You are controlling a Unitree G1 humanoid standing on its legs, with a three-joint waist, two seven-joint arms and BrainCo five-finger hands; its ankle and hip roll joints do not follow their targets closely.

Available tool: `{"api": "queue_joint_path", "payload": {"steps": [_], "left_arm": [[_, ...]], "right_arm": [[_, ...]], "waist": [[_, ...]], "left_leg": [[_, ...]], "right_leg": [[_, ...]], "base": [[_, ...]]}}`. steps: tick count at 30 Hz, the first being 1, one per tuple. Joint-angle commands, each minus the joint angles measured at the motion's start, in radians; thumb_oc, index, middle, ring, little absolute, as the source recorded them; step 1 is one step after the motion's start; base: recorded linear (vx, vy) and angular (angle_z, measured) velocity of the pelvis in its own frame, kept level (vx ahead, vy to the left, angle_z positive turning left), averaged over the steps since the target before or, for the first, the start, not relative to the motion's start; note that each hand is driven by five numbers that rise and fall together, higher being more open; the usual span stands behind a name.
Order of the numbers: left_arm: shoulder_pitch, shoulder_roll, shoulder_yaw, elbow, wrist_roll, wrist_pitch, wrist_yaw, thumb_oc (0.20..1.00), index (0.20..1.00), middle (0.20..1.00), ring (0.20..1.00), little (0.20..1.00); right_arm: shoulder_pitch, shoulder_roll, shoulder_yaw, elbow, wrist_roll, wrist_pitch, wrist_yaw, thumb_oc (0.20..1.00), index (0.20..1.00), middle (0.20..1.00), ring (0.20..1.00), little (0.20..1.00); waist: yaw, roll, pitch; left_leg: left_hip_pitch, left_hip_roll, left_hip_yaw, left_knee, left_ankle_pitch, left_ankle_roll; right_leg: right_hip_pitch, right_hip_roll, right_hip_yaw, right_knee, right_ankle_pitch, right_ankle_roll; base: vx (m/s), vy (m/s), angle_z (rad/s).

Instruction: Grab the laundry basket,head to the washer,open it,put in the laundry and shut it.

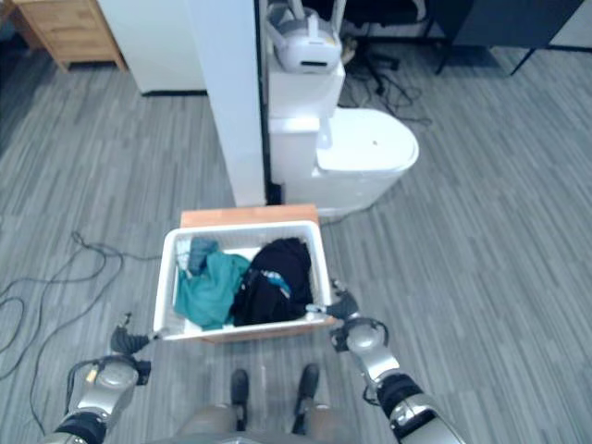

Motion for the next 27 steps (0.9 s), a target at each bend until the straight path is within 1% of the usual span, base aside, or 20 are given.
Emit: {"api": "queue_joint_path", "payload": {"steps": [1, 2, 3, 4, 10, 15, 19, 21, 22, 27], "left_arm": [[-0.064, -0.002, -0.023, 0.053, 0.012, -0.010, 0.030, 1.000, 1.000, 1.000, 1.000, 1.000], [-0.065, -0.008, -0.032, 0.054, 0.011, -0.013, 0.023, 0.925, 0.925, 0.925, 0.925, 0.925], [-0.065, -0.008, -0.032, 0.054, 0.011, -0.013, 0.023, 0.438, 0.438, 0.438, 0.438, 0.438], [-0.070, -0.013, -0.048, 0.039, 0.010, -0.018, 0.014, 0.200, 0.200, 0.200, 0.200, 0.200], [-0.062, -0.012, -0.057, -0.040, -0.013, -0.033, -0.009, 0.200, 0.200, 0.200, 0.200, 0.200], [-0.025, 0.006, -0.036, -0.171, -0.020, -0.045, -0.026, 0.200, 0.200, 0.200, 0.200, 0.200], [0.018, 0.015, -0.013, -0.284, -0.024, -0.052, -0.045, 0.200, 0.200, 0.200, 0.200, 0.200], [0.058, 0.020, 0.006, -0.368, -0.031, -0.062, -0.062, 0.200, 0.200, 0.200, 0.200, 0.200], [0.093, 0.024, 0.018, -0.438, -0.027, -0.068, -0.076, 0.200, 0.200, 0.200, 0.200, 0.200], [0.135, 0.028, 0.029, -0.531, -0.031, -0.077, -0.095, 0.200, 0.200, 0.200, 0.200, 0.200]], "right_arm": [[-0.051, 0.026, 0.014, -0.026, 0.082, -0.038, -0.014, 1.000, 1.000, 1.000, 1.000, 1.000], [-0.048, 0.029, 0.017, -0.022, 0.093, -0.040, -0.007, 0.796, 0.796, 0.796, 0.796, 0.796], [-0.048, 0.029, 0.017, -0.022, 0.093, -0.040, -0.007, 0.561, 0.561, 0.561, 0.561, 0.561], [-0.044, 0.033, 0.021, -0.022, 0.111, -0.041, 0.002, 0.200, 0.200, 0.200, 0.200, 0.200], [-0.035, 0.032, 0.018, -0.039, 0.163, -0.054, 0.021, 0.200, 0.200, 0.200, 0.200, 0.200], [0.003, -0.001, 0.005, -0.131, 0.184, -0.070, 0.044, 0.200, 0.200, 0.200, 0.200, 0.200], [0.041, -0.041, -0.024, -0.230, 0.186, -0.080, 0.057, 0.200, 0.200, 0.200, 0.200, 0.200], [0.079, -0.077, -0.048, -0.319, 0.168, -0.085, 0.069, 0.200, 0.200, 0.200, 0.200, 0.200], [0.115, -0.104, -0.076, -0.387, 0.152, -0.094, 0.079, 0.200, 0.200, 0.200, 0.200, 0.200], [0.171, -0.133, -0.117, -0.486, 0.136, -0.106, 0.091, 0.200, 0.200, 0.200, 0.200, 0.200]], "waist": [[0.021, -0.020, 0.056], [0.020, -0.017, 0.060], [0.020, -0.017, 0.060], [0.018, -0.013, 0.070], [0.013, -0.008, 0.077], [0.004, -0.012, 0.054], [-0.003, -0.014, 0.033], [-0.009, -0.016, 0.016], [-0.018, -0.013, 0.004], [-0.030, -0.010, -0.009]], "left_leg": [[-0.048, -0.002, -0.003, 0.049, -0.064, -0.026], [-0.058, -0.002, -0.003, 0.053, -0.062, -0.026], [-0.058, -0.002, -0.003, 0.053, -0.062, -0.026], [-0.074, -0.001, -0.004, 0.062, -0.060, -0.026], [-0.080, 0.000, -0.003, 0.064, -0.056, -0.030], [-0.059, 0.004, -0.003, 0.054, -0.055, -0.034], [-0.028, 0.010, -0.001, 0.043, -0.057, -0.040], [-0.005, 0.014, 0.000, 0.036, -0.058, -0.044], [0.011, 0.019, 0.002, 0.035, -0.060, -0.049], [0.022, 0.027, 0.001, 0.043, -0.061, -0.055]], "right_leg": [[0.027, -0.054, 0.026, 0.091, -0.146, 0.080], [0.016, -0.055, 0.028, 0.095, -0.145, 0.079], [0.016, -0.055, 0.028, 0.095, -0.145, 0.079], [-0.001, -0.057, 0.028, 0.104, -0.143, 0.077], [-0.011, -0.057, 0.027, 0.110, -0.142, 0.075], [0.008, -0.050, 0.026, 0.098, -0.148, 0.074], [0.038, -0.043, 0.023, 0.086, -0.158, 0.072], [0.062, -0.036, 0.024, 0.079, -0.165, 0.070], [0.079, -0.030, 0.026, 0.075, -0.173, 0.066], [0.097, -0.020, 0.027, 0.069, -0.183, 0.061]], "base": [[-0.08, 0.018, 0.01], [-0.04, 0.013, 0.00], [-0.06, 0.015, 0.01], [-0.04, 0.009, 0.00], [-0.01, -0.003, 0.00], [0.03, -0.048, 0.01], [0.03, -0.079, 0.01], [0.03, -0.132, 0.01], [0.02, -0.091, -0.02], [-0.01, -0.072, 0.00]]}}
